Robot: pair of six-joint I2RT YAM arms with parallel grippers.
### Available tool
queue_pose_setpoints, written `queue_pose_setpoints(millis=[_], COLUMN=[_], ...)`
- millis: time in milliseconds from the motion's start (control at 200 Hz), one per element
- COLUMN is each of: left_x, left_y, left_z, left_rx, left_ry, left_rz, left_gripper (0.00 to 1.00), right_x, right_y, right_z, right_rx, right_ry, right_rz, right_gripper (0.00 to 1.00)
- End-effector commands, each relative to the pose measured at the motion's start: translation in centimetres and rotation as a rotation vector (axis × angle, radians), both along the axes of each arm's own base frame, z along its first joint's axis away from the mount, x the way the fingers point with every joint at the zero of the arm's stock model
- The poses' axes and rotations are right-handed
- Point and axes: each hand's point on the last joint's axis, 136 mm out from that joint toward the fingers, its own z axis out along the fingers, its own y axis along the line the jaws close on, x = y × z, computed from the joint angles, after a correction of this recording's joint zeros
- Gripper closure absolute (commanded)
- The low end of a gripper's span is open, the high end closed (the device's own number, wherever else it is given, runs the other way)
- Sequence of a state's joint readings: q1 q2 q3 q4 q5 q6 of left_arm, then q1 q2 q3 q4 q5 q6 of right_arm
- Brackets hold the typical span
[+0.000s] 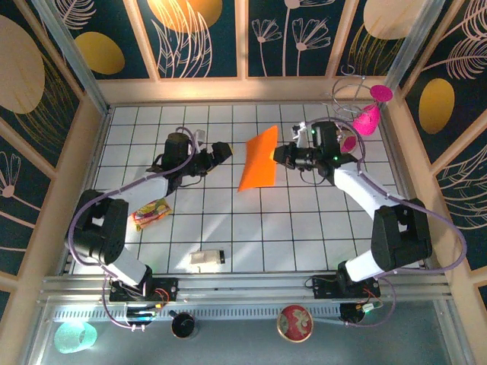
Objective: Fold a paper plane with a square sheet of paper (pick it up from the middle)
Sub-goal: First fold in half a square sheet of paper at the center of the table.
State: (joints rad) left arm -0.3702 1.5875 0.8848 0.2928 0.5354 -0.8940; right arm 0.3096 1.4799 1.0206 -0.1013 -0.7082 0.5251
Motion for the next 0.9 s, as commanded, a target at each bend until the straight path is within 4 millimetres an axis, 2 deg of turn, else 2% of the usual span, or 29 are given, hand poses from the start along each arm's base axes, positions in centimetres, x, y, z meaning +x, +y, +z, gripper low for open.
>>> queue_pose_setpoints(millis=[0,125,200,380,511,746,896], left_x=[-0.2,-0.5,-0.8,-1.6,-2.2,-3.1,-3.7], left_y=[1.4,1.4,1.1,0.3,0.1,-0.1,-0.7], left_z=[0.1,-0.1,-0.3,-1.1,-2.2,-4.7,-6.4], left_rx=[0.078,0.075,0.059,-0.011,-0.043,-0.036,0.064], left_ry=[-0.044,-0.038,-0.024,0.015,0.052,0.124,0.157], left_rz=[0.036,0.028,0.010,-0.028,-0.034,-0.038,-0.052], left_gripper=[0.01,0.01,0.01,0.04,0.08,0.17,0.19], right_x=[-0.7,-0.3,-0.1,0.1,-0.3,-1.5,-1.9], right_y=[-1.0,0.2,1.7,5.3,6.9,6.1,4.9], right_z=[0.9,2.4,2.3,-1.1,-3.7,-8.7,-11.6], right_rx=[-0.083,-0.045,-0.034,-0.005,0.063,0.060,0.037], right_ry=[0.025,0.034,0.047,0.113,0.154,0.198,0.241], right_rz=[-0.004,0.017,0.045,0.120,0.165,0.138,0.099], right_gripper=[1.00,1.00,1.00,1.00,1.00,1.00,1.00])
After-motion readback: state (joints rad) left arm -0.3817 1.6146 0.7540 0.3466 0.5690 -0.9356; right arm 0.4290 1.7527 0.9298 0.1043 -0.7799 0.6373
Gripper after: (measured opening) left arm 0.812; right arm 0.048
